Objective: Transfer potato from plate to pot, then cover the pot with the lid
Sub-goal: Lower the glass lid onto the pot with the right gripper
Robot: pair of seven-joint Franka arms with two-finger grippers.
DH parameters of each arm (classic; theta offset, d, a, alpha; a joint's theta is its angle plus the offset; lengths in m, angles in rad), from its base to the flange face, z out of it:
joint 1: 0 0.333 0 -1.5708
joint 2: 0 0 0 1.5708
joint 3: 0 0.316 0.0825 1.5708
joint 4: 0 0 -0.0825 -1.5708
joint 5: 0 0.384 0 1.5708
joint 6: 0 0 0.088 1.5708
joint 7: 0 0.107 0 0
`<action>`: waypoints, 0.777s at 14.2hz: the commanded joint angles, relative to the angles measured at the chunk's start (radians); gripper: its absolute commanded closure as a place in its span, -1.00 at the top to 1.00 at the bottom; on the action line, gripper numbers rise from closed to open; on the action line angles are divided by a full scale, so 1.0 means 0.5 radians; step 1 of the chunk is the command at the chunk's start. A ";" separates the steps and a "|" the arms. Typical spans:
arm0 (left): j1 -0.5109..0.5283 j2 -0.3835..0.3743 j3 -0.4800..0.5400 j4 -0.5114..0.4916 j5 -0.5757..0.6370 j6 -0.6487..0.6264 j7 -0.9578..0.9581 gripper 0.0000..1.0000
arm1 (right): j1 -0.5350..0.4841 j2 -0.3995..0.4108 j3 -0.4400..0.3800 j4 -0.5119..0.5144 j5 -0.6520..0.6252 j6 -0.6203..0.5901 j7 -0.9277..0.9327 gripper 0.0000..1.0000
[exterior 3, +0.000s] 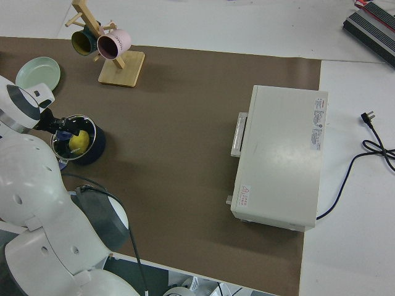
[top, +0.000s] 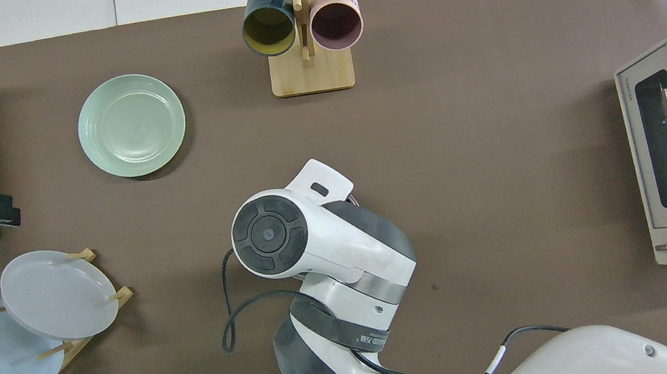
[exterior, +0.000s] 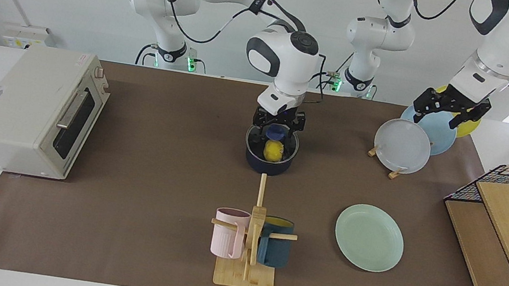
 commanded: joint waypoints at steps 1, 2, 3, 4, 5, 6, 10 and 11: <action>-0.038 -0.015 0.015 -0.011 0.010 -0.003 -0.075 1.00 | -0.046 -0.017 0.033 -0.008 -0.034 0.011 0.007 1.00; -0.038 -0.018 0.015 -0.014 0.010 -0.003 -0.078 1.00 | -0.049 -0.029 0.033 0.001 -0.034 0.005 0.001 1.00; -0.035 -0.021 0.008 -0.011 0.010 0.000 -0.078 1.00 | -0.071 -0.056 0.033 0.013 -0.034 -0.010 -0.003 1.00; -0.031 -0.030 0.011 -0.014 0.010 0.006 -0.078 1.00 | -0.101 -0.090 0.030 0.016 -0.025 -0.016 -0.021 1.00; -0.019 -0.033 0.008 -0.017 0.010 0.009 -0.075 1.00 | -0.126 -0.148 0.021 0.016 -0.004 -0.031 -0.076 1.00; -0.013 -0.036 0.005 -0.023 0.010 0.009 -0.066 1.00 | -0.147 -0.194 0.012 0.025 0.024 -0.077 -0.149 1.00; -0.010 -0.036 0.008 -0.027 -0.020 0.009 -0.069 1.00 | -0.157 -0.326 -0.266 0.383 0.327 -0.561 -0.609 1.00; -0.007 -0.036 0.008 -0.027 -0.020 0.012 -0.059 1.00 | -0.154 -0.360 -0.368 0.442 0.376 -0.659 -0.765 1.00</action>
